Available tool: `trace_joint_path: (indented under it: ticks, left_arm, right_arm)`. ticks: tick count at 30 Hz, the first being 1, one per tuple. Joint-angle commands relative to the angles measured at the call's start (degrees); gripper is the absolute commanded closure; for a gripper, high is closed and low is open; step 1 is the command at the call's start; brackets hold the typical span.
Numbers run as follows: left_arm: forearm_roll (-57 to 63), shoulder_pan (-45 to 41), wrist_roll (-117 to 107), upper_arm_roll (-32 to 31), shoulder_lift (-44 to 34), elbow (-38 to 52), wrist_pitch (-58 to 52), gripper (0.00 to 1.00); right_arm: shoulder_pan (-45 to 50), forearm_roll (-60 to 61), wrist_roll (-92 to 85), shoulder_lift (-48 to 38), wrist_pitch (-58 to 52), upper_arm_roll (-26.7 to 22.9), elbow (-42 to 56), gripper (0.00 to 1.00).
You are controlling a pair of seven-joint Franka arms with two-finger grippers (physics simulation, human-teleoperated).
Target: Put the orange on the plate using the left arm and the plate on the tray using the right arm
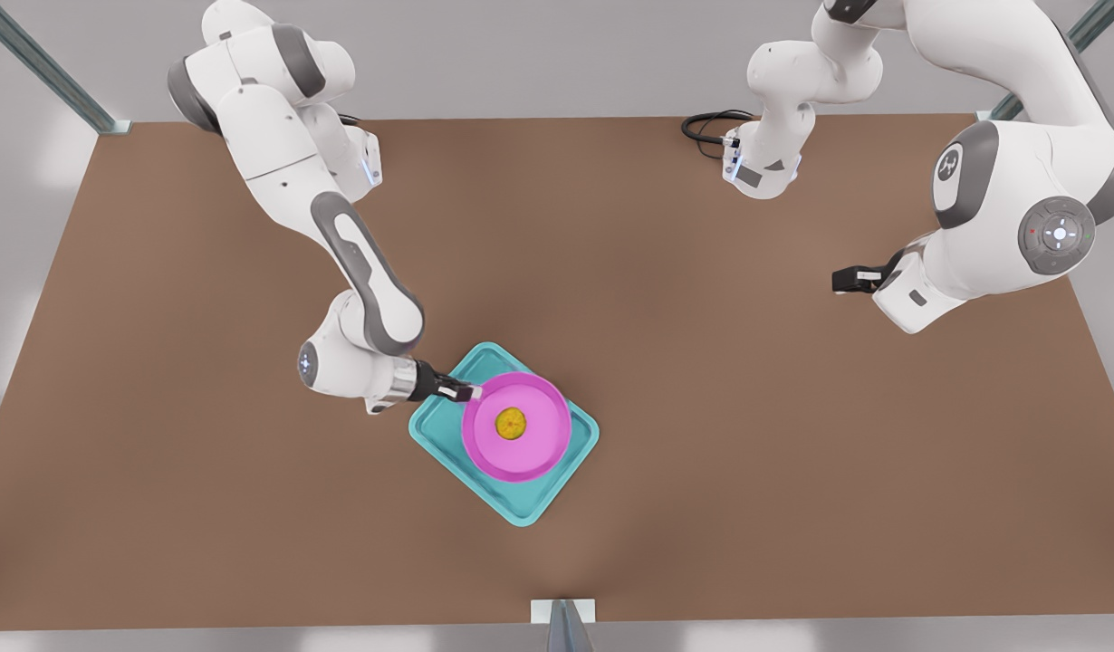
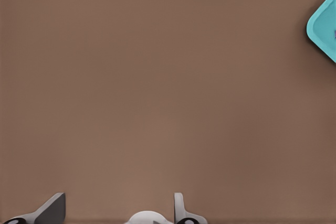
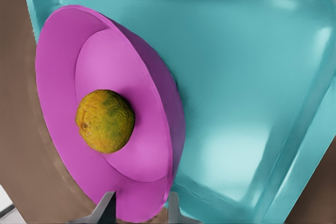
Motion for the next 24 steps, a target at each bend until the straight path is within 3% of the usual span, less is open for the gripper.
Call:
trace_joint_path:
  ticks: [1,5,7,9,11,12,13,15,17,21,24]
  left_arm:
    - [0.01,0.02,-0.08,0.07,-0.06,0.02,-0.11,0.0]
    - [0.19,0.02,0.09,0.07,-0.15,0.02,-0.28,0.0]
    - [0.19,0.11,0.0,0.07,0.02,0.02,-1.34,0.0]
    - [0.1,0.19,0.0,0.07,3.01,3.8,-3.0,0.0]
    - [0.19,0.19,0.0,0.07,6.44,8.55,-7.23,0.0]
    - [0.19,0.19,0.0,0.07,6.62,8.55,-7.23,0.0]
    - [0.19,0.19,0.0,0.07,6.62,8.55,-7.14,0.0]
    - [0.19,0.19,0.0,0.07,6.62,8.55,-7.32,0.0]
    - [0.19,0.19,-0.08,0.07,6.53,8.55,-7.4,0.0]
    - [0.1,0.19,-0.08,0.07,6.62,8.9,-8.46,0.0]
    - [0.01,0.19,-0.08,0.07,6.62,8.9,-8.37,0.0]
  right_arm:
    - [-0.19,-0.06,-1.19,-0.04,-0.7,0.01,0.02,0.0]
    - [-2.73,-0.15,-1.19,-0.48,-6.67,-0.34,1.69,0.0]
    - [-2.65,-4.8,-0.75,-2.15,-16.6,-4.38,3.54,0.0]
    - [-4.05,-25.53,-1.97,-1.98,-43.03,-12.02,15.47,0.0]
    - [-9.94,-44.26,-10.85,-0.92,-65.02,-12.29,32.62,0.0]
    - [-10.47,-50.76,-19.71,-1.53,-69.86,-12.56,38.51,0.0]
    - [-10.91,-59.99,-31.06,-5.22,-71.54,-12.29,39.48,0.0]
    - [-7.92,-61.59,-31.51,-15.77,-71.45,-12.12,39.66,0.0]
    - [-7.3,-63.35,-31.25,-20.96,-71.1,-10.98,39.13,0.0]
    - [-7.3,-62.91,-28.97,-26.32,-67.68,-10.98,32.28,0.0]
    - [-7.3,-62.73,-24.75,-25.62,-65.74,-10.98,29.2,0.0]
